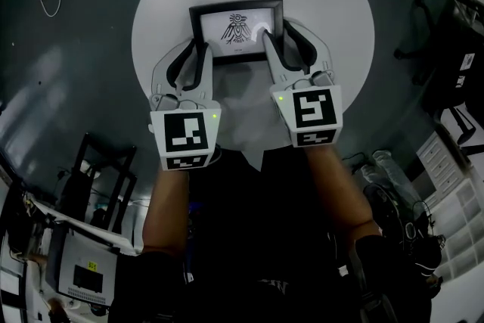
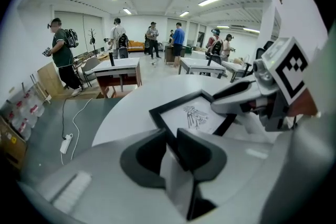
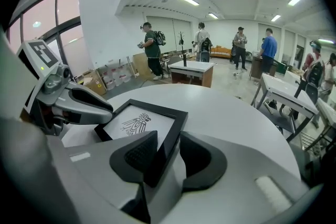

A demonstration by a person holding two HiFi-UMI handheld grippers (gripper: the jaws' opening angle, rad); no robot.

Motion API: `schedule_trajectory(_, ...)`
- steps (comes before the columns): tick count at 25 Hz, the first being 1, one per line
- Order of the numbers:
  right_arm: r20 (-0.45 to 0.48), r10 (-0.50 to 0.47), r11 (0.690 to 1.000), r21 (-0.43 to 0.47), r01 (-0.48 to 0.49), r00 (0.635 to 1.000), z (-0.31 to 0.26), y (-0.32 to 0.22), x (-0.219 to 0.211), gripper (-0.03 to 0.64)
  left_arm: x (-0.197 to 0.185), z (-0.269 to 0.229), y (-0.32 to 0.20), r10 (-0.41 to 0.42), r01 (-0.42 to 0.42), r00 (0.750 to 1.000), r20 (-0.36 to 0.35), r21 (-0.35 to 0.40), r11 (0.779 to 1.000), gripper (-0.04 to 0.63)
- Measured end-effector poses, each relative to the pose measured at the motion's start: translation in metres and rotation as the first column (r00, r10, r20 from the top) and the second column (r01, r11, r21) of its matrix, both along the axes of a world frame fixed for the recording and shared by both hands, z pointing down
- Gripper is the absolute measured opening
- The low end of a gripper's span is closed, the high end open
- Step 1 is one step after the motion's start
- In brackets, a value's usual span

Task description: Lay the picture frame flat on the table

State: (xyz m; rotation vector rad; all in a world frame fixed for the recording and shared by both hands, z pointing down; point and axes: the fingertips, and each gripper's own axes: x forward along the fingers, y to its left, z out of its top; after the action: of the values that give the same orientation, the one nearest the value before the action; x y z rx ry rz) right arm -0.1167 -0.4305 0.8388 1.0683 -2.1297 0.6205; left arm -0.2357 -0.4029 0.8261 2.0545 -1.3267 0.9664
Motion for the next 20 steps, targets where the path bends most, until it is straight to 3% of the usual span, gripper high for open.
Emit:
schedule_trajectory(9,0.028,0.010,1.000,-0.011,-0.009,1.000,-0.003,0.002,0.001,0.137,0.000,-0.002,0.003,-0.006,0.006,1.000,0.002,-0.005,1.000,0.071)
schedule_trajectory(15,0.034,0.011,1.000,0.023,-0.012,0.999,-0.035,-0.002,0.008,0.144,-0.018,-0.024,0.000,-0.067,0.067,0.998,-0.020,-0.007,0.998,0.081)
schedule_trajectory(18,0.080,-0.017,0.998,0.060,0.012,0.997,-0.065,-0.008,0.005,0.121,-0.023,-0.054,-0.011,-0.080,0.083,0.995,-0.063,0.045,0.996,0.075)
schedule_trajectory(20,0.109,-0.056,0.993,0.114,0.043,0.992,-0.090,-0.016,0.000,0.076,-0.019,-0.077,-0.021,-0.058,0.066,0.995,-0.084,0.101,0.993,0.026)
